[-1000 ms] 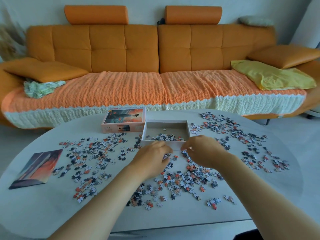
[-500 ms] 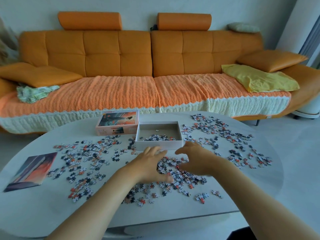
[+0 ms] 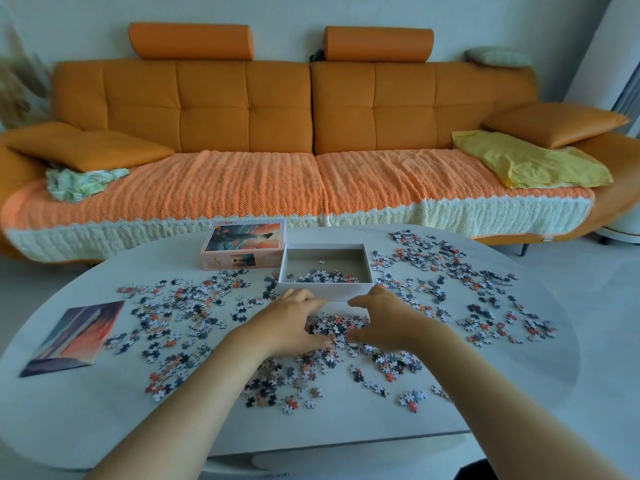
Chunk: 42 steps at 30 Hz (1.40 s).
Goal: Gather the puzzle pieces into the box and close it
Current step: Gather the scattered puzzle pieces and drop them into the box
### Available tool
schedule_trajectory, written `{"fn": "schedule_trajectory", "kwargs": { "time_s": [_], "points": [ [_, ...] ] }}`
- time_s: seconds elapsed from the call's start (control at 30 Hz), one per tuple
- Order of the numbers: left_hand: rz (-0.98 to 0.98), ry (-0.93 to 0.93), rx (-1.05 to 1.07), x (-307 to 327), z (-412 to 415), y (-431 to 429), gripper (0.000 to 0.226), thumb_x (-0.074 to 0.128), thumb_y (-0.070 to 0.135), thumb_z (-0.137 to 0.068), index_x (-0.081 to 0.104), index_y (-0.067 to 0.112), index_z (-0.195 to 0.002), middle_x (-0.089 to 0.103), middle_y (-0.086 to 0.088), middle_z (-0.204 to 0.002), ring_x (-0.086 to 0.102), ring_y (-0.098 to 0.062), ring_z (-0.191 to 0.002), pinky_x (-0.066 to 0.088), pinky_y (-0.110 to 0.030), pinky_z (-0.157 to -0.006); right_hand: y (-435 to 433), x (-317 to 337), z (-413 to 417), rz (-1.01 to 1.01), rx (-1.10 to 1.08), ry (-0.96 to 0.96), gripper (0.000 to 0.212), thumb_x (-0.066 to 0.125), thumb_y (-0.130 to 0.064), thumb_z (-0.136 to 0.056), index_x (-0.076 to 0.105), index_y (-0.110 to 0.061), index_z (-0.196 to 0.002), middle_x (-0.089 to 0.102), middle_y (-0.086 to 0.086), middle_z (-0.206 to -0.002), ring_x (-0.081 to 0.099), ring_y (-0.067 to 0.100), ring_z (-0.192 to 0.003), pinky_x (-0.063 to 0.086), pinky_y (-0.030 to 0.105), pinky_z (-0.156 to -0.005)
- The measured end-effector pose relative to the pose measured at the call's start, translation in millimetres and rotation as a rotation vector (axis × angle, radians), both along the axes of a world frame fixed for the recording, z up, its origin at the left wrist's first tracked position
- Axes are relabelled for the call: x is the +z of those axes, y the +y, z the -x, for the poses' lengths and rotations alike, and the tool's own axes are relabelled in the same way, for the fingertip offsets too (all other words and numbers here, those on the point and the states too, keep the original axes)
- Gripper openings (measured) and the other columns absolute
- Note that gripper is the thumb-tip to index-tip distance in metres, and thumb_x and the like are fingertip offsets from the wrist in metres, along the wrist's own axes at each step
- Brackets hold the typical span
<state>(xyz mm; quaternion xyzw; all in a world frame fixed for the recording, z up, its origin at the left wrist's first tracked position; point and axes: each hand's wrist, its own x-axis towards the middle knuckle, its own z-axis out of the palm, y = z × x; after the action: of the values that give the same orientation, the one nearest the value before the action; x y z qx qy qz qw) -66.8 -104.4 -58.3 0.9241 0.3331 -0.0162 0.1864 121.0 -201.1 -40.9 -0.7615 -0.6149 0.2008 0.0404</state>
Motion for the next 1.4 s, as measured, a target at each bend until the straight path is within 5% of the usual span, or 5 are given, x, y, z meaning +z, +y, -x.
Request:
{"fn": "schedule_trajectory", "kwargs": {
  "time_s": [0.17, 0.37, 0.97, 1.13, 1.4],
  "points": [
    [-0.026, 0.016, 0.004, -7.4, 1.1, 1.9, 0.07, 0.059, 0.052, -0.088, 0.034, 0.029, -0.149, 0.035, 0.007, -0.135, 0.026, -0.013, -0.133, 0.03, -0.038, -0.112, 8.3, -6.8, 17.8, 0.008, 0.045, -0.113, 0.065, 0.055, -0.062, -0.086, 0.044, -0.028, -0.14, 0.038, 0.006, -0.132, 0.039, 0.025, -0.123, 0.043, 0.043, -0.101],
    [-0.003, -0.172, 0.057, -7.9, -1.0, 4.9, 0.027, 0.064, 0.027, -0.091, 0.068, 0.026, -0.118, 0.052, 0.004, -0.103, 0.054, -0.016, -0.098, 0.048, -0.036, -0.088, 27.0, -8.6, 39.6, -0.076, 0.035, -0.043, 0.025, 0.06, -0.033, -0.089, 0.065, -0.029, -0.113, 0.047, 0.001, -0.105, 0.056, 0.022, -0.094, 0.051, 0.034, -0.081],
    [0.053, -0.58, 0.252, 27.9, -7.4, 44.1, 0.01, 0.067, 0.014, -0.09, 0.069, 0.019, -0.098, 0.062, 0.011, -0.087, 0.056, -0.001, -0.079, 0.041, -0.017, -0.062, 67.4, 31.9, 27.1, -0.473, -0.106, 0.196, 0.008, 0.074, -0.016, -0.084, 0.077, -0.022, -0.088, 0.065, -0.006, -0.074, 0.058, 0.006, -0.058, 0.043, 0.013, -0.049],
    [-0.061, -0.646, 0.319, 23.5, -25.2, 61.2, 0.018, 0.064, 0.009, -0.091, 0.073, 0.019, -0.103, 0.065, 0.008, -0.087, 0.059, -0.008, -0.079, 0.048, -0.024, -0.069, 90.4, 18.4, 20.0, -0.623, -0.096, 0.147, 0.012, 0.072, -0.014, -0.085, 0.077, -0.019, -0.094, 0.062, 0.0, -0.091, 0.056, 0.017, -0.079, 0.038, 0.019, -0.062],
    [-0.176, -0.475, 0.218, 3.7, -25.2, 69.9, 0.027, 0.052, 0.014, -0.099, 0.067, 0.013, -0.121, 0.061, -0.005, -0.119, 0.054, -0.022, -0.111, 0.042, -0.03, -0.093, 99.6, -5.0, 3.2, -0.455, -0.069, 0.083, 0.027, 0.053, -0.025, -0.099, 0.068, -0.022, -0.121, 0.07, -0.001, -0.084, 0.056, 0.007, -0.062, 0.042, 0.017, -0.056]
  ]
}}
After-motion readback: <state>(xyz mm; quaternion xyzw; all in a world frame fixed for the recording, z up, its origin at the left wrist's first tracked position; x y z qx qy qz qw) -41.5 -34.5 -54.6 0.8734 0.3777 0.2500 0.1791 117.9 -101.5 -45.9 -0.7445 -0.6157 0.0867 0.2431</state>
